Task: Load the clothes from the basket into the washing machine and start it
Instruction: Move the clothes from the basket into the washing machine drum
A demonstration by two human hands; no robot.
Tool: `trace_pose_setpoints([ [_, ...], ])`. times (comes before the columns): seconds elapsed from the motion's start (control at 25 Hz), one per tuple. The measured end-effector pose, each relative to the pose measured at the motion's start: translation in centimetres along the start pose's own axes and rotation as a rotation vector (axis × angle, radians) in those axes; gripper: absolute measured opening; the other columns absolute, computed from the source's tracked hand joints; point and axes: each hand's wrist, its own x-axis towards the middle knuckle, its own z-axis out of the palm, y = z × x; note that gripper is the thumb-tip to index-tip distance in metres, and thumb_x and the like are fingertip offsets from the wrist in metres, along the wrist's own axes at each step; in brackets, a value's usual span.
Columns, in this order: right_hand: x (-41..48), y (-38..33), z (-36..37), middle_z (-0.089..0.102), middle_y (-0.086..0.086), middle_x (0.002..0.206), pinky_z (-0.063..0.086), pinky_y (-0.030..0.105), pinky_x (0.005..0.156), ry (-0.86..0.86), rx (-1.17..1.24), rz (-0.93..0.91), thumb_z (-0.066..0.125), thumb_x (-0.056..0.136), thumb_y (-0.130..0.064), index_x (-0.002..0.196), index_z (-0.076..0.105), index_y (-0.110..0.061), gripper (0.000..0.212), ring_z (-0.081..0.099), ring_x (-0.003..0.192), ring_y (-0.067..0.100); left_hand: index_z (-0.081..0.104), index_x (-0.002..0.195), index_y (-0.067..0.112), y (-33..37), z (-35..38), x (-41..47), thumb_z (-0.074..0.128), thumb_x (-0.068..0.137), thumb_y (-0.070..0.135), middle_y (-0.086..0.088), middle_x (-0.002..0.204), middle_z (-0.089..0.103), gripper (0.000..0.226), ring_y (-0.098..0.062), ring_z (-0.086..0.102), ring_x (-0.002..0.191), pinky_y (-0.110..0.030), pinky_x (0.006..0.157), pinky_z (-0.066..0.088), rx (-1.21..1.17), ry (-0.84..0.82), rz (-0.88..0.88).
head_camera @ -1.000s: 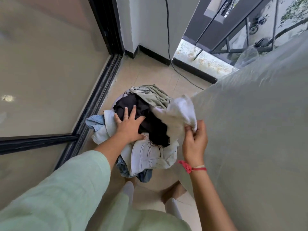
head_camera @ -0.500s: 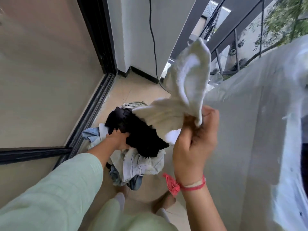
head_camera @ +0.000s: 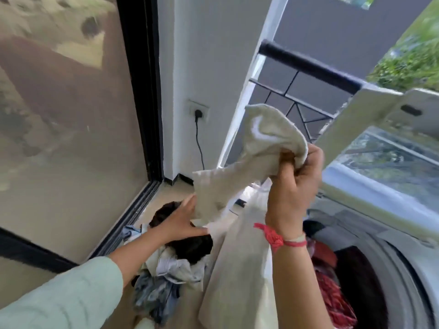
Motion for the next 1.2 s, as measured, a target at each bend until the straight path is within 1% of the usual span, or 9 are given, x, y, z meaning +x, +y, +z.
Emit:
trace_pose_setpoints([
  [0.2,4.4,-5.9,-9.0,0.057,-0.007,0.076,0.047,0.048,0.069,0.120,0.174,-0.005,0.056,0.085,-0.017,0.086,0.052,-0.029,0.013,0.052,0.071,0.011,0.060,0.099,0.034,10.8,3.7,-1.1,0.054,0.081,0.041,-0.002,0.100,0.064,0.020,-0.020,0.061,0.094,-0.042,0.083,0.051,-0.356,0.248,0.188],
  [0.32,6.7,-7.6,-17.4,0.059,-0.013,0.072,0.052,0.049,0.074,0.291,0.146,0.002,0.054,0.084,-0.017,0.089,0.049,-0.024,0.010,0.057,0.067,0.002,0.058,0.091,0.019,18.5,3.5,0.8,0.040,0.083,0.024,-0.001,0.080,0.065,0.020,-0.021,0.059,0.075,-0.033,0.068,0.049,-0.381,0.355,0.279],
  [0.44,8.1,-7.5,-26.0,0.060,-0.007,0.099,0.053,0.054,0.085,0.448,0.001,-0.021,0.050,0.082,-0.015,0.107,0.044,-0.033,0.031,0.063,0.085,0.004,0.051,0.079,0.021,26.7,3.9,2.6,0.038,0.084,0.025,0.013,0.069,0.054,0.015,-0.012,0.049,0.068,-0.028,0.063,0.039,-0.393,0.304,0.436],
  [0.52,8.5,-6.5,-31.0,0.051,-0.005,0.128,0.050,0.045,0.091,0.409,-0.223,-0.030,0.042,0.079,-0.011,0.121,0.037,-0.049,0.057,0.059,0.108,0.012,0.051,0.077,0.015,31.4,5.3,3.6,0.035,0.081,0.026,0.007,0.068,0.050,0.019,-0.010,0.046,0.065,-0.028,0.064,0.036,-0.359,0.188,0.500],
  [0.64,8.6,-3.6,-36.0,0.053,0.005,0.114,0.042,0.029,0.080,0.085,-0.650,0.155,0.039,0.079,-0.005,0.127,0.052,-0.031,0.057,0.051,0.092,0.014,0.050,0.069,0.013,35.9,8.1,4.8,0.037,0.076,0.029,0.002,0.063,0.048,0.021,-0.001,0.044,0.054,-0.023,0.057,0.037,-0.185,-0.025,0.549],
  [0.8,6.9,1.0,-38.5,0.057,0.003,0.097,0.040,0.013,0.065,-0.088,-0.779,0.386,0.044,0.081,0.008,0.117,0.062,-0.006,0.042,0.056,0.083,0.018,0.058,0.084,0.015,36.6,11.2,6.4,0.042,0.068,0.049,-0.004,0.083,0.062,0.041,-0.022,0.059,0.079,-0.036,0.071,0.046,0.338,-0.082,0.504],
  [1.0,7.3,3.4,-40.0,0.027,0.019,0.144,0.037,0.036,0.102,-0.158,-0.862,0.519,0.051,0.082,0.004,0.135,0.043,0.000,0.054,0.039,0.127,0.034,0.043,0.130,0.034,33.4,12.9,7.6,0.073,0.068,0.044,0.003,0.109,0.048,0.069,-0.018,0.052,0.103,-0.033,0.089,0.045,0.936,-0.517,0.510],
  [1.12,8.2,3.1,-40.0,0.019,0.020,0.145,0.037,0.033,0.099,0.035,-0.971,0.327,0.069,0.079,-0.013,0.140,0.036,-0.007,0.070,0.040,0.123,0.035,0.056,0.113,0.023,35.0,14.7,9.0,0.059,0.086,0.044,-0.001,0.094,0.048,0.034,-0.025,0.053,0.098,-0.033,0.078,0.040,0.729,-0.402,0.623],
  [1.2,9.2,2.4,-39.9,0.026,0.020,0.141,0.041,0.034,0.094,0.173,-1.003,0.257,0.072,0.078,-0.023,0.132,0.048,-0.007,0.061,0.046,0.116,0.035,0.061,0.097,0.017,38.4,16.0,9.8,0.043,0.086,0.055,-0.003,0.085,0.051,0.043,-0.023,0.053,0.085,-0.031,0.069,0.034,0.410,-0.141,0.782],
])
